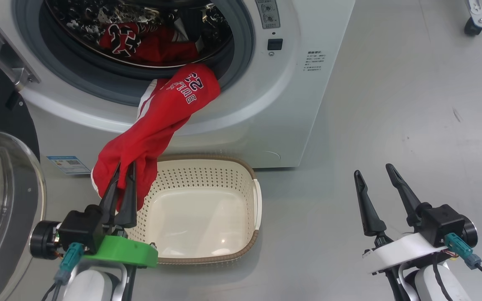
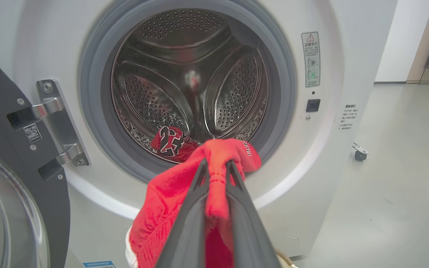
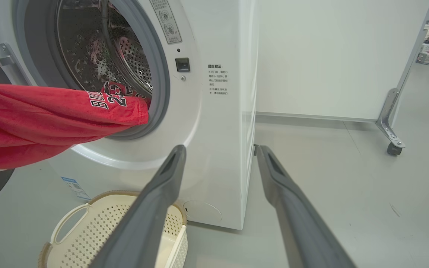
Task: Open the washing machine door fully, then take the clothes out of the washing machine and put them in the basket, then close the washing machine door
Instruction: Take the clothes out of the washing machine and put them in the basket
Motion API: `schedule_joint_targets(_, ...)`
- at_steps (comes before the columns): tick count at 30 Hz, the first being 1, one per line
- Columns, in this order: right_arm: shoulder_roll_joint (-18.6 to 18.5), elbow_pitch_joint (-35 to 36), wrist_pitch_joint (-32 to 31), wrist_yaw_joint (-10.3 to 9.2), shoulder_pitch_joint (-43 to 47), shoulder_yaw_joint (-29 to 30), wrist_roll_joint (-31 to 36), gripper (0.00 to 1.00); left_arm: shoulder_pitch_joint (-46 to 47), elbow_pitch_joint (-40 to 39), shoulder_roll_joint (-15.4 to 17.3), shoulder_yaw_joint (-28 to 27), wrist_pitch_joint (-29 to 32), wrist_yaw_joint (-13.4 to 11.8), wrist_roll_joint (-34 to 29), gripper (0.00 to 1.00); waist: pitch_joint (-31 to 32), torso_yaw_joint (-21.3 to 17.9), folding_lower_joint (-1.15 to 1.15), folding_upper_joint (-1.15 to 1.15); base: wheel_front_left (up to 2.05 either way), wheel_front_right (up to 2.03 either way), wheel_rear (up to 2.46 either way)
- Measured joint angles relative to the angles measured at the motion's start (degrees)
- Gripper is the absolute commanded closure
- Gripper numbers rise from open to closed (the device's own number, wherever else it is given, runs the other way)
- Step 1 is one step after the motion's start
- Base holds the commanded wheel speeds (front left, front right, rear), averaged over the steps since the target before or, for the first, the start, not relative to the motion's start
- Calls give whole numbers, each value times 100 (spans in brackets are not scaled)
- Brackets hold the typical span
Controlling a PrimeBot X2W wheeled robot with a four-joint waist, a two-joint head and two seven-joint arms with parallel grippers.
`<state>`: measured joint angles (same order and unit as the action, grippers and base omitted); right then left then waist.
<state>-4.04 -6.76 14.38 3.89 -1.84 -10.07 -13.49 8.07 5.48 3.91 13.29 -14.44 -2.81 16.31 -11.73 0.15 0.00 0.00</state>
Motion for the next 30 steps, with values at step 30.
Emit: schedule_joint_targets(30, 45, 613, -53, 8, -470, -213, -63, 0, 1597, 1976, 49, 76, 857, 218, 79, 100, -1335, -478, 0, 0, 0, 0, 0)
